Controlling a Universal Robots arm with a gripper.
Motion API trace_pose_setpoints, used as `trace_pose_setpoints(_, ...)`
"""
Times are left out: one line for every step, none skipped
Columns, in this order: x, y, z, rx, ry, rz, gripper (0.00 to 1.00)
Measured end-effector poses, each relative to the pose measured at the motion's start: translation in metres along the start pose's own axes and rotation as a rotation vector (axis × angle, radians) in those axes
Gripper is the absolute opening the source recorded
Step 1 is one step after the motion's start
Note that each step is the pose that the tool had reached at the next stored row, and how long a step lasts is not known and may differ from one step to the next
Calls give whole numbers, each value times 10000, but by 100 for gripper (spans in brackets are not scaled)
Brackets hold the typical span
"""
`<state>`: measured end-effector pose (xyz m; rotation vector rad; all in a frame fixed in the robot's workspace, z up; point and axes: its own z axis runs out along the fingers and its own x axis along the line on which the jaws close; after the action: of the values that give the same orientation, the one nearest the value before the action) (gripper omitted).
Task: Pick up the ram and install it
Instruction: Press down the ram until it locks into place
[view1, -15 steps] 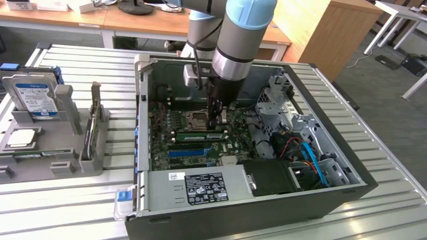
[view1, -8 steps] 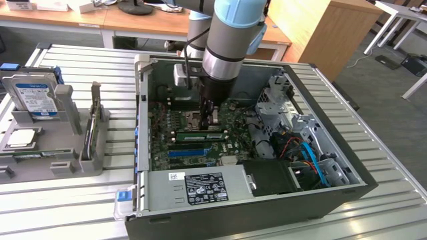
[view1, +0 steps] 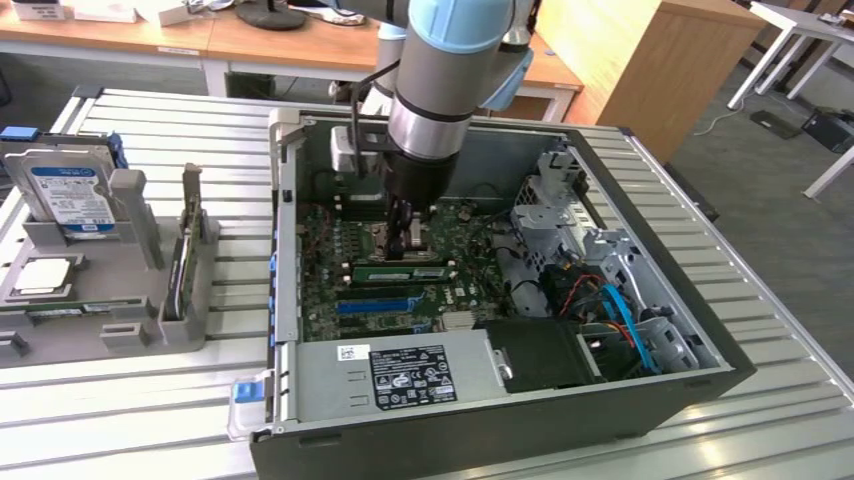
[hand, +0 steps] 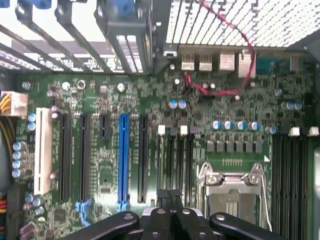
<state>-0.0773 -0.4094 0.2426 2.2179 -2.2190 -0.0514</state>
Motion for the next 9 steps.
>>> trace_pose_setpoints(0,19,0,0,0,0,11)
trace_pose_setpoints(-1,38,1,0,0,1,11)
trace_pose_setpoints(-1,55,2,0,-1,1,11)
trace_pose_setpoints(-2,71,2,0,-1,0,11)
trace_pose_setpoints(-2,87,3,0,0,0,11)
trace_pose_setpoints(-2,91,3,0,0,0,11)
trace_pose_setpoints(-2,91,3,0,0,0,11)
trace_pose_setpoints(-2,91,3,0,0,-1,11)
trace_pose_setpoints(-2,91,3,1,0,-1,11)
